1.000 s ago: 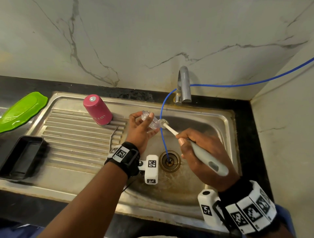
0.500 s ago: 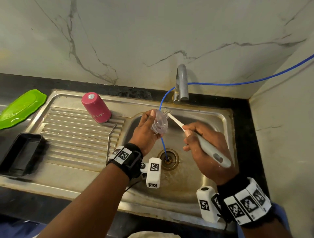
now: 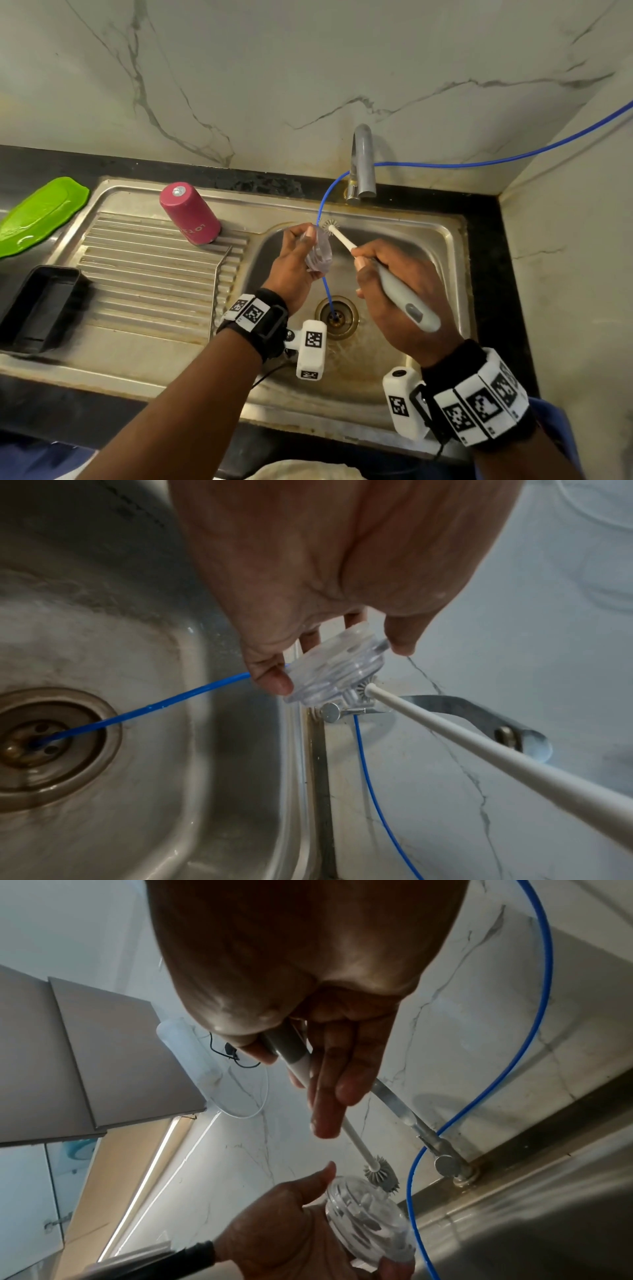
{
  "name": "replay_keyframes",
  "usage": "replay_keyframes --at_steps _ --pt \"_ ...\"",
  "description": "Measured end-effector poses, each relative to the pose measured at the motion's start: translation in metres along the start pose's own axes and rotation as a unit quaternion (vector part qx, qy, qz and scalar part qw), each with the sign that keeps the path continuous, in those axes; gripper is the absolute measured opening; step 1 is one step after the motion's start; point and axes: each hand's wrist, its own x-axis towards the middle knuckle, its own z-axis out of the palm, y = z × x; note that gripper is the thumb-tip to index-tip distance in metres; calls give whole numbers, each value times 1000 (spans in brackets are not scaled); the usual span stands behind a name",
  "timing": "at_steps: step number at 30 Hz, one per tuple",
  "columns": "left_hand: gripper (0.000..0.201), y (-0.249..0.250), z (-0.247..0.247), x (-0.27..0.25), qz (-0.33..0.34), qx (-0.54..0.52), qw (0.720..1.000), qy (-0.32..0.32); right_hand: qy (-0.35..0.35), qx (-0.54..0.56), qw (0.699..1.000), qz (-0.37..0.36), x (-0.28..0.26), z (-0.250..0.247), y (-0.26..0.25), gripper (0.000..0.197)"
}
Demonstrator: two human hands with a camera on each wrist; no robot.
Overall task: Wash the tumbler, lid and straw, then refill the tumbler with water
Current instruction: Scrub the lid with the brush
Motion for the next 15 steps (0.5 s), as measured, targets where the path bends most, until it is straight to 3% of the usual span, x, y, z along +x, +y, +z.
replay_keyframes --at_steps 4,8,11,15 --pt "37 1 -7 9 14 4 999 43 -35 9 999 -24 -3 -1 -16 15" --pt "58 3 -3 13 7 65 996 63 -36 -24 997 -56 -2 6 -18 15" --pt "88 -6 0 15 -34 25 997 67 -37 14 999 -30 5 6 -10 16" --pt "104 -3 -6 21 -42 0 995 95 -59 -12 997 -38 1 1 -17 15"
